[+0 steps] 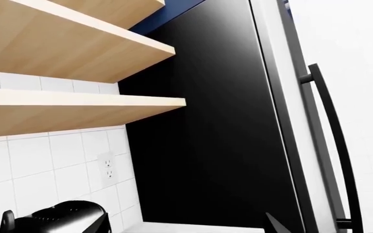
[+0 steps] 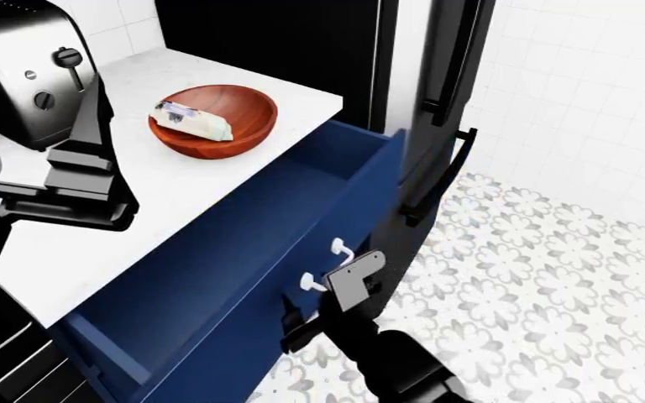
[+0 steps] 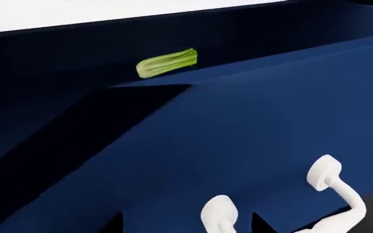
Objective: Place the bar in the bowl and close the drawer.
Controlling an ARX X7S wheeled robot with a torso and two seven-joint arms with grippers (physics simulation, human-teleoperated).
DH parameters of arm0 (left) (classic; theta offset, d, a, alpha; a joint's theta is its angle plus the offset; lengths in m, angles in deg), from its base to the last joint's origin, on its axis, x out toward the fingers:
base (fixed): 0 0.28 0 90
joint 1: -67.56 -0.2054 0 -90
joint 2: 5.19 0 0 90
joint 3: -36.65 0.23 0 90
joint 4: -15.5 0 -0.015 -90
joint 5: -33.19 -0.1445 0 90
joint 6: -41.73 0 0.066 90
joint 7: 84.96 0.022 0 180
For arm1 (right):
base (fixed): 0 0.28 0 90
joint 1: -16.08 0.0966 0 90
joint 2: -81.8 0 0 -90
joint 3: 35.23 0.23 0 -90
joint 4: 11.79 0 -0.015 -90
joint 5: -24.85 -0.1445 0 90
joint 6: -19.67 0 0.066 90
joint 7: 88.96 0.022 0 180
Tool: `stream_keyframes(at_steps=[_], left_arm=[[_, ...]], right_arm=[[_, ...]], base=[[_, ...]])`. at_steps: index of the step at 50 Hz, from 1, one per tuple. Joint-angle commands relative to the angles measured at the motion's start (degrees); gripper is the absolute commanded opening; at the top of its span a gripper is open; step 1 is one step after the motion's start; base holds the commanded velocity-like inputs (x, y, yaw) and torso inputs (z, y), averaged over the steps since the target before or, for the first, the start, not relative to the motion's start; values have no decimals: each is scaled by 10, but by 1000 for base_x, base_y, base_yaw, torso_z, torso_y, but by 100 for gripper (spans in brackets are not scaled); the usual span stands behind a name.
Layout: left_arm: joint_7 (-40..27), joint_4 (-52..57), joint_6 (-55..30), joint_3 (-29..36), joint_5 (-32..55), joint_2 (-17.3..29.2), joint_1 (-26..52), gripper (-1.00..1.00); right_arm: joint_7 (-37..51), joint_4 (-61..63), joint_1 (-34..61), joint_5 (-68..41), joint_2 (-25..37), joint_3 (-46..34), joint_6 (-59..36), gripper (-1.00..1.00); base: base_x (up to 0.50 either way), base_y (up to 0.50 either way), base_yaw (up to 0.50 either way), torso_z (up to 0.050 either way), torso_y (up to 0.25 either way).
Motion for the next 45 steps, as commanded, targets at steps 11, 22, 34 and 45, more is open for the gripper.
stream_keyframes(at_steps=[11,22,34,45], left_arm=[[-5,4,1,-3,2,6,-5,100],[-7,4,-1,0,-6,-5,-8,100],[0,-5,-26,15,-8,-48,21,100],[16,-30,-69,43,-13,-117,77,100]], right_arm=[[-19,53,-7,43,-21,-43,-12,100],[44,-29,-17,53,-20,-27,68,100],[362,414,11,104,254,-47,19,100],[561,646,10,161,421,-38,6,100]], base=[[0,0,0,0,0],[0,0,0,0,0],[0,0,0,0,0],[0,0,0,0,0]])
